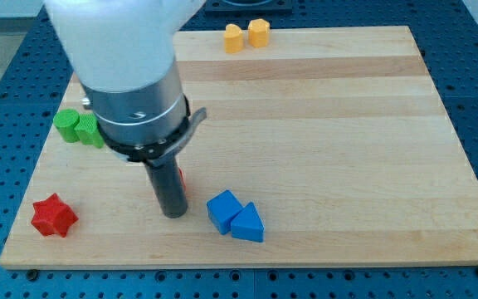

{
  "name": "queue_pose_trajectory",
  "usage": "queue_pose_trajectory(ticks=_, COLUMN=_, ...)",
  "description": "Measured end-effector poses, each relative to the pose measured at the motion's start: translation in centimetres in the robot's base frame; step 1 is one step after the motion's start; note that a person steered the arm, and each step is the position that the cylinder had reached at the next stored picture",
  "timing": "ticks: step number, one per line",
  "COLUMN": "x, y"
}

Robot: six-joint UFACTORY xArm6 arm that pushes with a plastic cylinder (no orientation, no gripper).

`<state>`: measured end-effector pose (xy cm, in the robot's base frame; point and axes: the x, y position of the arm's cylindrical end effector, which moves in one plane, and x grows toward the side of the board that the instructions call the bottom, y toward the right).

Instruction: Push red circle towards bottom right

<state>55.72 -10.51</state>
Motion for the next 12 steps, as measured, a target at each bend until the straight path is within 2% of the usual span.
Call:
queue_pose_trajectory(ticks=3, x=-1.4, y=-5.0)
queue_pose_trajectory(ticks=5, x=-6.2, y=0.2)
queue_pose_trajectory(ticks=7, x=-6.6, y=9.5)
queue_pose_trajectory(ticks=9, x=-6.4, y=5.4)
queue_pose_trajectory(ticks=10, x=-5.2, y=5.7)
queue_pose_trajectory(ticks=11, x=-4.5, y=8.9)
queue_pose_trajectory(ticks=12, x=-4.5, y=14.6)
